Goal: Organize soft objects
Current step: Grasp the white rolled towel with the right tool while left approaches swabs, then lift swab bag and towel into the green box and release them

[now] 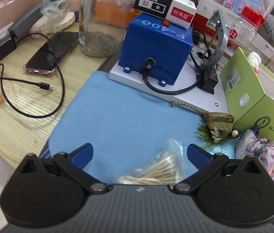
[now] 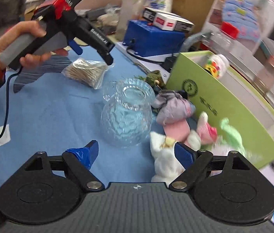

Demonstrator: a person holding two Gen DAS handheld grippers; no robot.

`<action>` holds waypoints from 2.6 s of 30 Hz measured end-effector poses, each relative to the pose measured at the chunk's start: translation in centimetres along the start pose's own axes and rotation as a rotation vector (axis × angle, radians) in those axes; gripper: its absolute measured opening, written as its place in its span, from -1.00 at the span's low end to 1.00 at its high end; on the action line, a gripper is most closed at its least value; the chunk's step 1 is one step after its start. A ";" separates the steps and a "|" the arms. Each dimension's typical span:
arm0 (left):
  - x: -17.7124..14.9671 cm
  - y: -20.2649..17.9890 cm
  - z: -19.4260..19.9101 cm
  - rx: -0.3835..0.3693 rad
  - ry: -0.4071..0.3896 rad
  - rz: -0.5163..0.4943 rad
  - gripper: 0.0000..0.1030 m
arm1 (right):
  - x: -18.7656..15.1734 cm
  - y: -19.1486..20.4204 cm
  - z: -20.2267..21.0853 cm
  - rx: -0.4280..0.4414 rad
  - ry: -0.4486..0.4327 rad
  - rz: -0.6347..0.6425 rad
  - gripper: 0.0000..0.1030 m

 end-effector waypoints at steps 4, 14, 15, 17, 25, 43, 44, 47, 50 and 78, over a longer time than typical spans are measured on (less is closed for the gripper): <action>-0.2 -0.1 -0.3 -0.020 -0.001 -0.015 0.99 | 0.0 -0.3 -2.6 -0.047 0.049 -0.014 0.40; -0.3 -0.7 -0.6 -0.069 -0.004 -0.045 0.99 | -5.3 0.8 3.4 -0.010 0.136 -0.286 0.41; -0.2 -0.8 -0.5 -0.067 -0.008 -0.050 0.99 | -6.1 0.7 4.3 -0.004 0.149 -0.340 0.41; -0.2 -1.0 0.0 -0.057 -0.016 -0.056 0.99 | -7.2 0.6 5.8 -0.009 0.131 -0.411 0.41; -1.1 -2.0 2.9 -0.035 -0.050 -0.103 0.99 | -7.8 -1.3 6.3 -0.122 -0.091 -0.590 0.41; -2.7 -5.2 1.9 -0.044 -0.119 -0.637 0.99 | -9.9 -2.2 0.9 -0.242 -0.172 -0.757 0.42; -2.7 -5.3 1.7 -0.065 -0.112 -0.707 0.99 | -10.0 -2.3 1.0 -0.238 -0.175 -0.762 0.42; -3.1 -5.5 1.1 -0.148 -0.088 -0.864 0.99 | -10.0 -2.3 1.0 -0.239 -0.171 -0.764 0.42; -3.8 -5.6 0.4 -0.184 -0.071 -0.973 0.99 | -9.9 -1.8 0.7 -0.265 -0.167 -0.746 0.43; -3.7 -3.5 0.9 -0.318 -0.002 -0.792 -0.20 | -11.1 -1.1 2.1 -0.319 -0.246 -0.777 -0.43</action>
Point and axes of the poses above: each gripper's, at about its wrist camera, not at the fingertips, and z roughly against the way its jaws point, y to its left, x to its top, the point moved 2 cm from there along -z, roughly the way its jaws point, and after that the axes turned 15 degrees about -z, right-handed, at the moved point
